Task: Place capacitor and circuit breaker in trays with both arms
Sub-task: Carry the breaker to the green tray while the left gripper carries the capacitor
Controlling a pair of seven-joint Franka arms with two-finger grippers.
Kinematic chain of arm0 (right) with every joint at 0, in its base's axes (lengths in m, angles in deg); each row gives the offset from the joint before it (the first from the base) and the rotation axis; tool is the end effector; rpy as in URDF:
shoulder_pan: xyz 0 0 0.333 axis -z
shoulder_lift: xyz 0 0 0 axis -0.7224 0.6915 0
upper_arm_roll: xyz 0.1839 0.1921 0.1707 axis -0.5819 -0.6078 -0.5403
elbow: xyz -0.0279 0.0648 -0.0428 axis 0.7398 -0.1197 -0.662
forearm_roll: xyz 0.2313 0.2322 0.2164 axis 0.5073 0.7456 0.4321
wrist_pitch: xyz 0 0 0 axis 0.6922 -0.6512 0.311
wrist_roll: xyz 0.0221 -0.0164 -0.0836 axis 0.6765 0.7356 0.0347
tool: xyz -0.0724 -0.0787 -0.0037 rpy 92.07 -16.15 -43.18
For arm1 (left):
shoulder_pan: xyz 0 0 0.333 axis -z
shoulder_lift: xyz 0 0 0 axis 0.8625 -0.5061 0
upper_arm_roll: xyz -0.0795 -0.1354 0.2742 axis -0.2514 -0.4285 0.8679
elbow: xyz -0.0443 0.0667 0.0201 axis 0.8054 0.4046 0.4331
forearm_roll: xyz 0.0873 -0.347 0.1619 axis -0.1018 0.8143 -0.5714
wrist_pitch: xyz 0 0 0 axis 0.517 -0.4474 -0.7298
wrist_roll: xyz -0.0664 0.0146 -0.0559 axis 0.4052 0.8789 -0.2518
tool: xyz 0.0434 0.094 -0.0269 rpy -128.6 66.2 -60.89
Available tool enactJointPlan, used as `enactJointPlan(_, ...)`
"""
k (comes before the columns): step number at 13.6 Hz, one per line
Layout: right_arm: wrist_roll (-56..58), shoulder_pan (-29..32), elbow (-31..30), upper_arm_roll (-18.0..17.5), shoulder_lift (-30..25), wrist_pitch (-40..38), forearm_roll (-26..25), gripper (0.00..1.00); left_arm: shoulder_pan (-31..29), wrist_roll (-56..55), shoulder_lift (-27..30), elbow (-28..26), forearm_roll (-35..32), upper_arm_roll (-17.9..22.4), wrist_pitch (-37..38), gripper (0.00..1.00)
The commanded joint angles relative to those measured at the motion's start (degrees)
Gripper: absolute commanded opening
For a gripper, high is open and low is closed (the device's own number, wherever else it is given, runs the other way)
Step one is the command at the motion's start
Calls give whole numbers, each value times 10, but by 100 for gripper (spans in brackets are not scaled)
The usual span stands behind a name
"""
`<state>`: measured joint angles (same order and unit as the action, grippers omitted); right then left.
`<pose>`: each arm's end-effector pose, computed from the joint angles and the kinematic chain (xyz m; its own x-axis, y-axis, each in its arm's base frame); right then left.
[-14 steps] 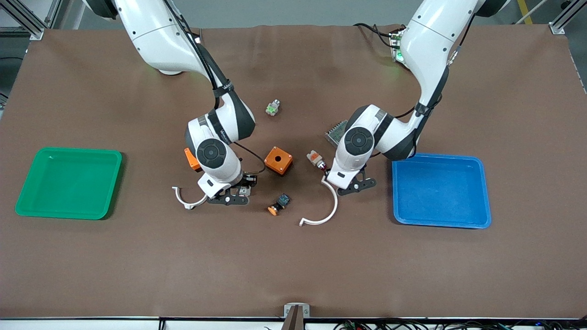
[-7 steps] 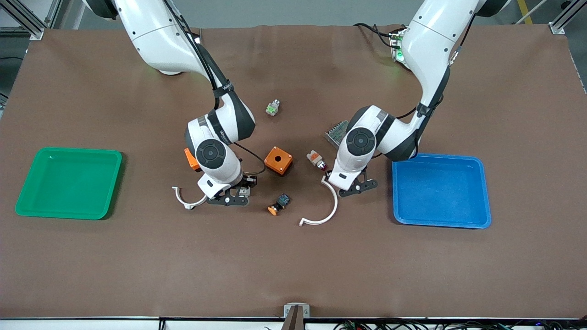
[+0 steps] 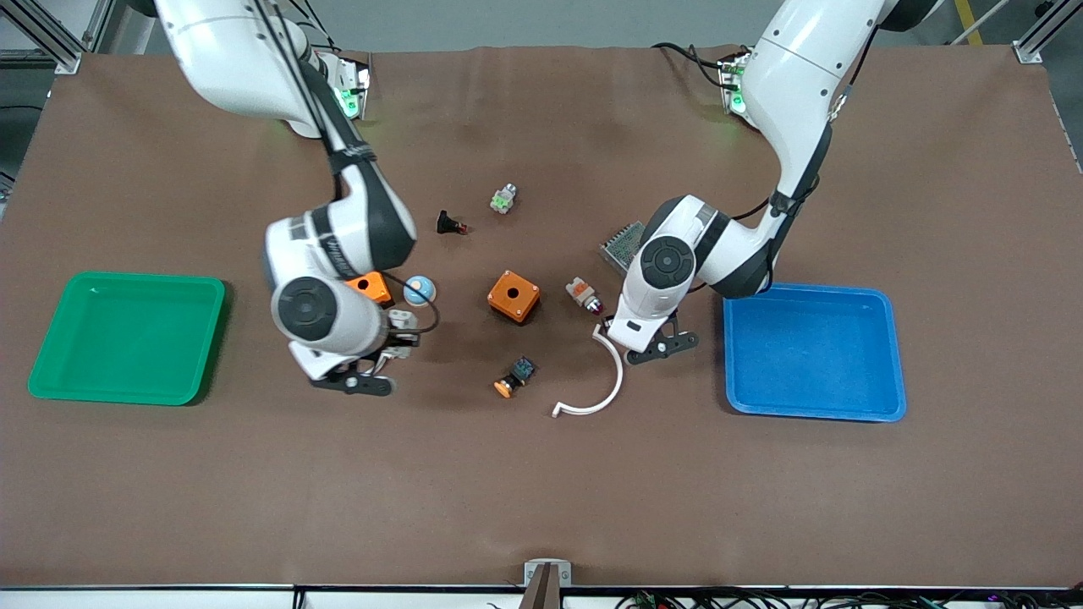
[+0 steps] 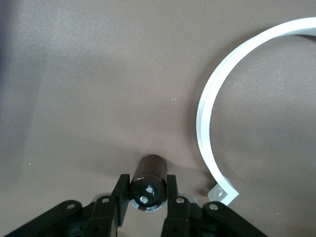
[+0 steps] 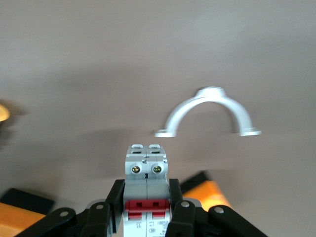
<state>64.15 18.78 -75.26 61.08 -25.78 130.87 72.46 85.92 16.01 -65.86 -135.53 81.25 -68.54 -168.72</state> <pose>0.6366 0.2344 0.3347 0.9766 -0.1209 -0.1779 -0.1072 -0.9906 0.0844 0.5501 -0.3637 0.2094 0.9587 0.2796 -0.0518 0.2791 -0.9601 -0.0159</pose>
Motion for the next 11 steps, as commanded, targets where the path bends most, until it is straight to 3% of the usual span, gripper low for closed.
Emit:
enactJointPlan(1, 66, 55, -5, 6, -46, -48, -28, 17, -6, -13, 21, 0, -13, 1, 3, 1)
enactJointPlan(4, 187, 143, -3, 7, -58, -66, -33, 16, -31, -10, 66, 1, -13, 2, 36, 0)
enactJointPlan(7, 282, 223, 8, 6, -52, -59, -78, 16, -71, -6, 93, 1, -14, 3, 44, 0)
enactJointPlan(11, 370, 318, 19, 6, -31, -21, -85, 16, -138, -4, 102, 1, -71, 2, 41, 0)
